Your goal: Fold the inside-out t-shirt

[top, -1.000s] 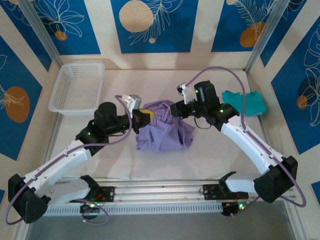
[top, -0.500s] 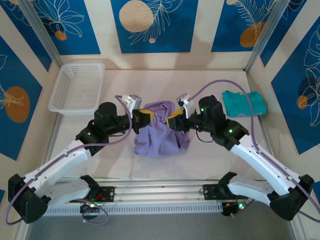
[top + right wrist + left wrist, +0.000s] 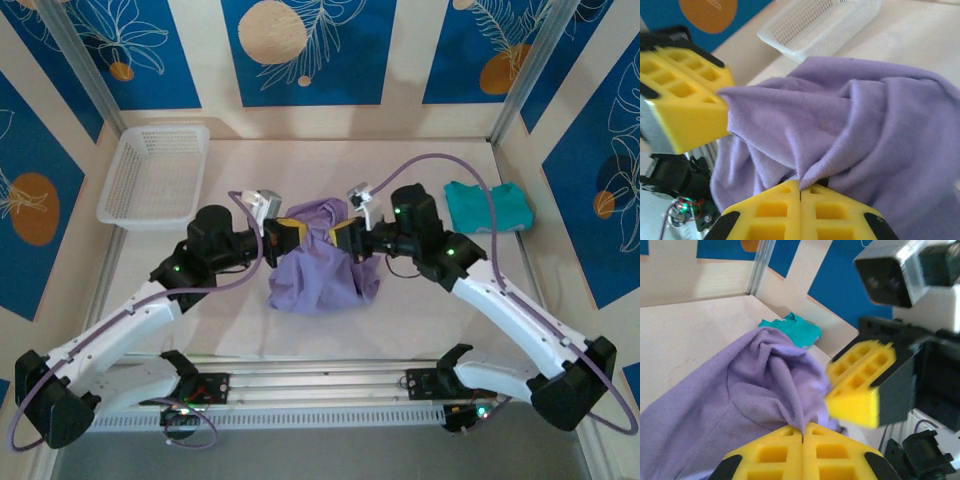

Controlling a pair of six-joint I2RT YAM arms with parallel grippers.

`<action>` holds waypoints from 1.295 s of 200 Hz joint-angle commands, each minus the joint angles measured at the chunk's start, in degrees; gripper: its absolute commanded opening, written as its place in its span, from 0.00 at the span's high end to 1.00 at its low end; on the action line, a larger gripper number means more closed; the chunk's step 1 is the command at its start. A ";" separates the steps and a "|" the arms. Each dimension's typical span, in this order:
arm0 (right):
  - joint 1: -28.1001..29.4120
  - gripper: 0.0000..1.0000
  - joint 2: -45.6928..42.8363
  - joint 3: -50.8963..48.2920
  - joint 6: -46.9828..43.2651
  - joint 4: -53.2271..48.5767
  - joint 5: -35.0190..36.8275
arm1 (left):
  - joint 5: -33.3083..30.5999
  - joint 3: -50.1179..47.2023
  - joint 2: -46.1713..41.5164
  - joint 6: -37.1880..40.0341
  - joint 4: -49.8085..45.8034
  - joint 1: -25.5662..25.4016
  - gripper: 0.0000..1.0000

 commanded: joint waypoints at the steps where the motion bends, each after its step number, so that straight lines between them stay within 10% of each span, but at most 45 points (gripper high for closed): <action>1: -5.55 1.00 -5.27 0.32 4.21 5.76 -12.14 | -2.86 -0.87 -3.32 2.03 0.13 1.65 1.00; 33: -9.40 1.00 -6.51 -2.13 12.17 16.48 -23.80 | -4.61 -2.75 -6.56 0.71 -0.64 6.62 1.00; 103: -7.94 1.00 -2.47 -1.43 16.67 22.62 -25.88 | -9.50 -2.69 -4.24 1.94 -4.23 7.81 1.00; 163: -8.07 1.00 2.24 0.16 24.67 21.54 -23.14 | -16.76 -1.53 -7.14 7.84 -9.27 2.52 0.48; 259: -8.44 1.00 3.46 1.19 26.07 20.70 -22.63 | -14.54 5.32 -0.14 15.24 -11.96 -7.15 0.56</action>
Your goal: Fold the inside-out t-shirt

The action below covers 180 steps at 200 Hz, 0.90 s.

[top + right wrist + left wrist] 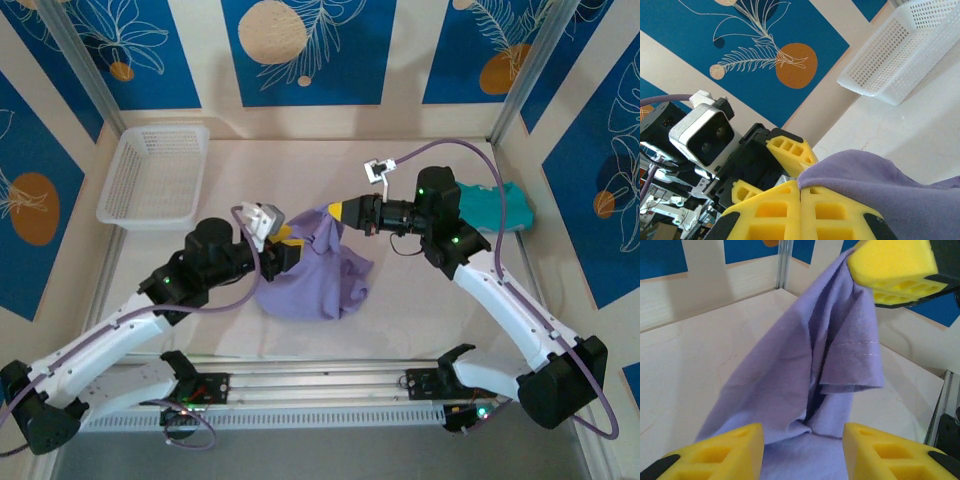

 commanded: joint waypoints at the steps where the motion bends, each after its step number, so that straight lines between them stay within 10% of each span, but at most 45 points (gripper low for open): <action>1: -0.18 1.00 0.03 1.73 0.85 0.09 -0.32 | -1.91 3.39 3.33 2.79 -1.41 -0.41 0.56; 57: -0.77 1.00 -0.83 1.30 0.02 -1.10 -0.49 | -5.16 5.79 10.57 2.95 1.84 0.01 0.72; 86: -2.33 1.00 -1.69 2.26 -1.94 -3.72 0.36 | -0.16 5.31 10.46 0.87 4.12 0.49 1.00; 137: -6.18 1.00 -1.41 7.43 -8.95 -14.91 4.67 | 23.07 -2.26 -0.55 -15.57 21.75 7.55 1.00; 180: -6.24 0.98 1.06 8.50 -10.38 -17.06 2.80 | 29.53 -3.34 -2.74 -22.97 26.97 10.97 1.00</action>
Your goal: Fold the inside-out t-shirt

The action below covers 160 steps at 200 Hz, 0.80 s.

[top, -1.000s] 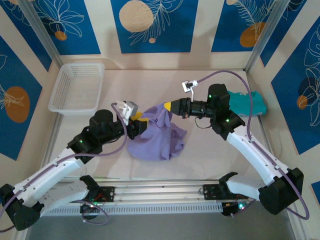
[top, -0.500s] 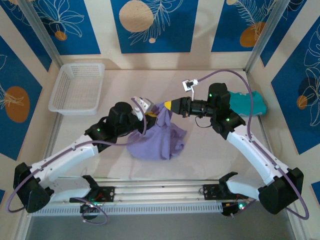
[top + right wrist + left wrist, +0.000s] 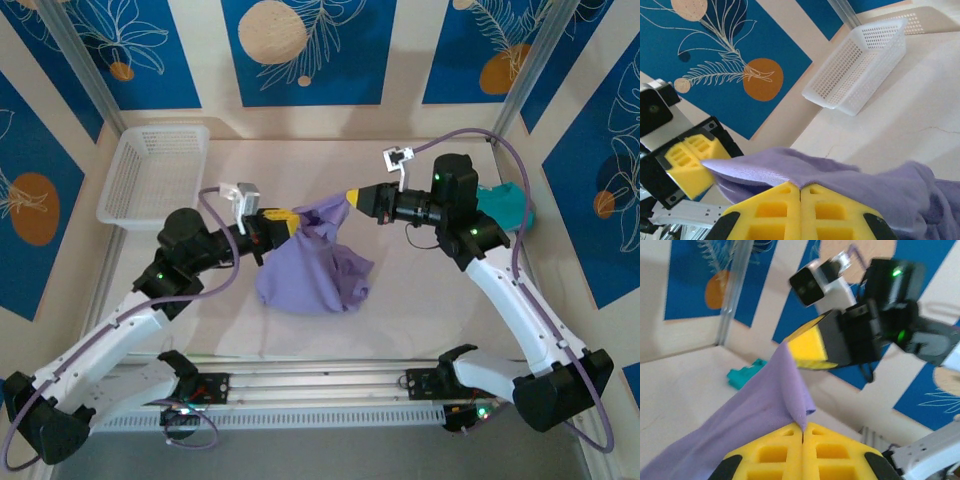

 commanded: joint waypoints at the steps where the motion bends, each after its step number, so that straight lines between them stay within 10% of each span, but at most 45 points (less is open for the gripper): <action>1: -0.45 0.98 1.65 1.50 -2.25 -3.00 -0.41 | 7.64 -1.02 -0.76 -6.17 6.38 1.46 1.00; 160: 10.53 0.54 -10.41 -15.32 -8.76 -2.58 11.49 | 5.95 -0.54 2.21 -5.97 5.24 2.72 1.00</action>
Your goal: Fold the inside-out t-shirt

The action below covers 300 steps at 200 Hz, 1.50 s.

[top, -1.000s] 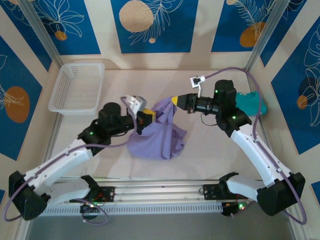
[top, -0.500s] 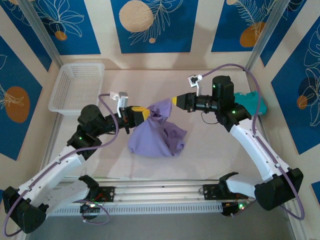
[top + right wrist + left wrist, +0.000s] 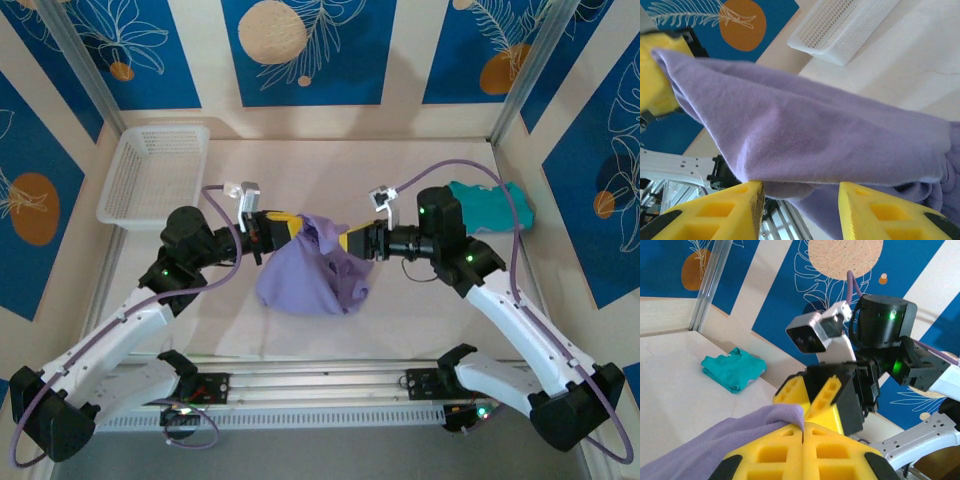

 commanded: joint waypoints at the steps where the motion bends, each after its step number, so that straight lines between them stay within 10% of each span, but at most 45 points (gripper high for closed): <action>1: 2.23 0.54 -2.41 -3.96 -1.63 3.86 4.31 | -0.02 1.22 0.04 0.04 1.54 0.62 1.00; 154: 14.88 0.48 -2.64 -21.27 -2.83 39.45 22.45 | -0.31 1.47 0.47 -0.20 1.64 0.59 1.00; 192: 14.85 0.86 -3.79 -17.73 -5.61 36.38 22.74 | -1.66 1.48 0.08 0.28 0.67 0.77 1.00; 256: 2.26 1.00 -8.39 -1.50 5.07 20.38 -10.72 | -15.28 1.66 -0.68 6.76 -9.08 2.18 1.00; 300: -0.51 1.00 -4.08 2.66 9.12 21.83 -17.08 | -15.19 1.11 0.38 9.86 -11.59 2.06 1.00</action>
